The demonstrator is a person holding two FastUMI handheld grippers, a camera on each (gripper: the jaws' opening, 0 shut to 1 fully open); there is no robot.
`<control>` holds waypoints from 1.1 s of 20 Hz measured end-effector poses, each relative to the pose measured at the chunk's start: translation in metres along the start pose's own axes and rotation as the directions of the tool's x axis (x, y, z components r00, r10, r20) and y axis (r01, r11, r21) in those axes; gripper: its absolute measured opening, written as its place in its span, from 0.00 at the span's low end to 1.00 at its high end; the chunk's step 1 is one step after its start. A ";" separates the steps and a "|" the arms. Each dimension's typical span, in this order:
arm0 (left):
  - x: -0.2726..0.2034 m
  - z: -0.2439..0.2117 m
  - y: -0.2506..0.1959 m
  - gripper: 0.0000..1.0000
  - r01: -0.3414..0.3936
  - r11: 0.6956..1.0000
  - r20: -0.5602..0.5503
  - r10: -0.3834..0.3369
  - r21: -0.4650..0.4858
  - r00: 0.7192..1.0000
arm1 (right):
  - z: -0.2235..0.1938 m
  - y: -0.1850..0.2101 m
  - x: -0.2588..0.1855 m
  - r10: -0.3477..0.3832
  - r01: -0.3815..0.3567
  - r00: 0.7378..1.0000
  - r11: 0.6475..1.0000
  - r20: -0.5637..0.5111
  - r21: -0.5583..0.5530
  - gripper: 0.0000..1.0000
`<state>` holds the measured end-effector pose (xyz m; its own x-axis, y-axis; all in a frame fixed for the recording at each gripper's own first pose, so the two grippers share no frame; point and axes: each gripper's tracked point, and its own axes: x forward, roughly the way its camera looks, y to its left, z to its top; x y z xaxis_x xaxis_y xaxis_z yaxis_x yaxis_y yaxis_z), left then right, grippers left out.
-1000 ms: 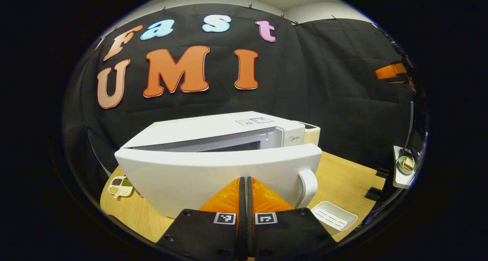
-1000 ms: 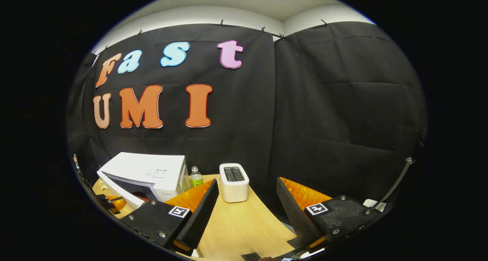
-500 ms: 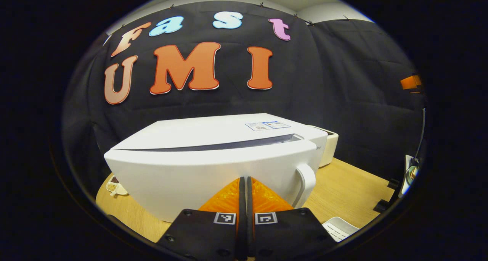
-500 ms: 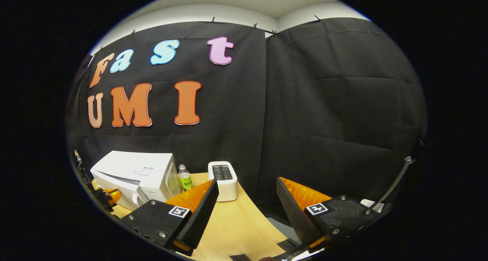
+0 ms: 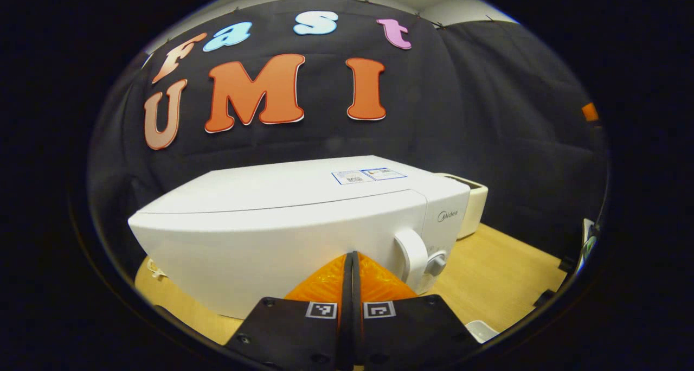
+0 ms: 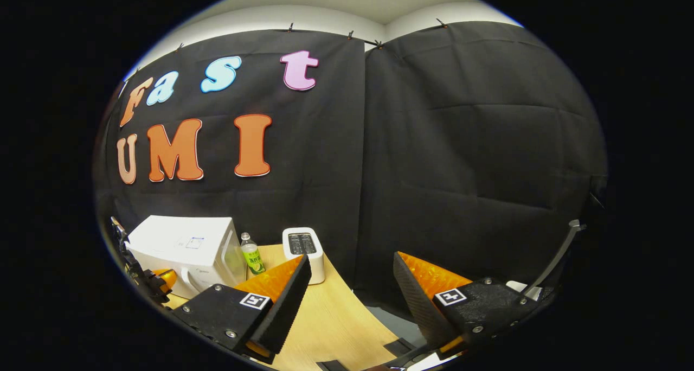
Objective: Open the microwave oven with the left hand, put the food in, and close the microwave oven.
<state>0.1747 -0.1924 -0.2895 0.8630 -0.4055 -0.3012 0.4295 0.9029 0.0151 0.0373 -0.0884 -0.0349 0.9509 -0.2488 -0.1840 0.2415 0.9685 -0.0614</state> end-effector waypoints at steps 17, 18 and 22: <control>-0.146 0.134 0.118 0.04 -0.210 0.976 0.094 0.215 -0.064 0.972 | 0.029 0.067 0.002 0.180 -0.180 0.982 0.984 0.061 0.001 0.95; -0.161 0.142 0.127 0.04 -0.223 0.973 0.096 0.229 -0.065 0.969 | 0.032 0.069 0.001 0.187 -0.187 0.980 0.982 0.067 0.002 0.95; -0.213 0.172 0.151 0.44 -0.247 0.959 0.101 0.262 -0.136 0.960 | 0.043 0.081 -0.007 0.230 -0.232 0.969 0.972 0.089 0.023 0.95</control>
<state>0.1015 0.0053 -0.0593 0.9676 -0.1671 -0.1893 0.1623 0.9859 -0.0406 0.0582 -0.0075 0.0038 0.9943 -0.0176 -0.1055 0.0183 0.9998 0.0051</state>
